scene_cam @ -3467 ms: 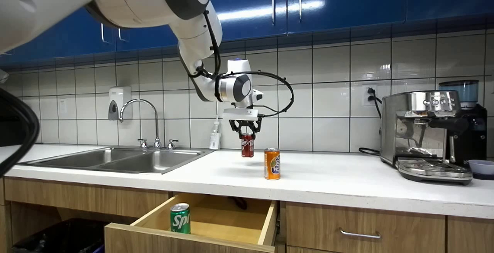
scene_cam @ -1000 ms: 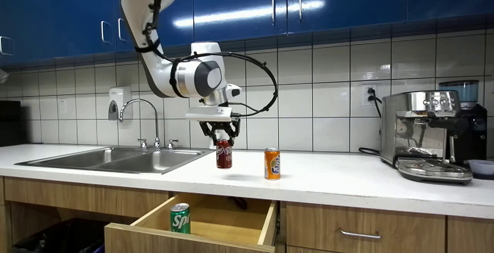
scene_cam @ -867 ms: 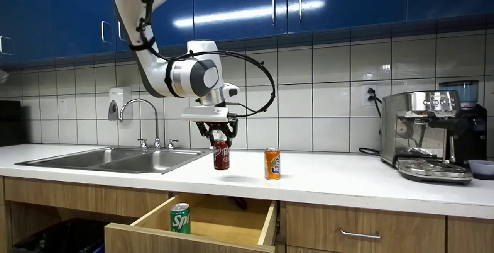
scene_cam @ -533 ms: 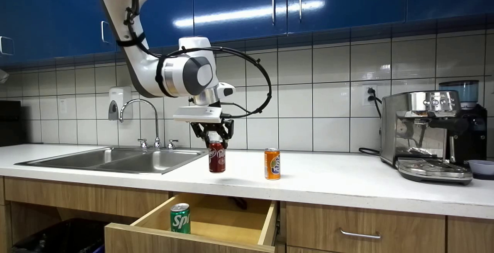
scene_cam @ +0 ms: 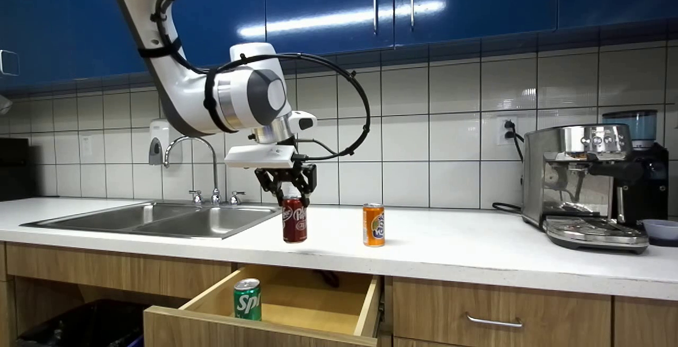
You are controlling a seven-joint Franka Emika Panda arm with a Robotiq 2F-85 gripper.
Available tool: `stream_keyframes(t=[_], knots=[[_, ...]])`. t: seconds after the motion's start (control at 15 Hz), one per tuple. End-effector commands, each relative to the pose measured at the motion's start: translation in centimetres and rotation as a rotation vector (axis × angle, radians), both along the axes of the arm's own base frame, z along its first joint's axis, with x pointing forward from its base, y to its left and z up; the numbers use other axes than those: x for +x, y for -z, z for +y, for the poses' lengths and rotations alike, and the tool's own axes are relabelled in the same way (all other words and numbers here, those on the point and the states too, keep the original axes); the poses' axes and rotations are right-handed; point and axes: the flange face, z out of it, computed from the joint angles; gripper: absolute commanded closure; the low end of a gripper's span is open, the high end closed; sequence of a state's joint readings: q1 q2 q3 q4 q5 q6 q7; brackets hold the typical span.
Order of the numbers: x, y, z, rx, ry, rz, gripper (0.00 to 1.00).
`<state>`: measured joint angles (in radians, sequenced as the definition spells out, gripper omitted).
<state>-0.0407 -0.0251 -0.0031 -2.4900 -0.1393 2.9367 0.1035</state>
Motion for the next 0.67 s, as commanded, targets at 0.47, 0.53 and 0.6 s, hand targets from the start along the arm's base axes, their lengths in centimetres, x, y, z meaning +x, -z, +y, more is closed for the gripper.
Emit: stream_keyframes(t=[0.47, 0.53, 0.6], knots=[[-3.4, -0.4, 0.0, -0.01, 0.014, 0.024, 0.62], [-3.6, -0.2, 0.0, -0.008, 0.011, 0.033, 0.62], [-3.7, -0.1, -0.1, -0.012, 0.014, 0.038, 0.62]])
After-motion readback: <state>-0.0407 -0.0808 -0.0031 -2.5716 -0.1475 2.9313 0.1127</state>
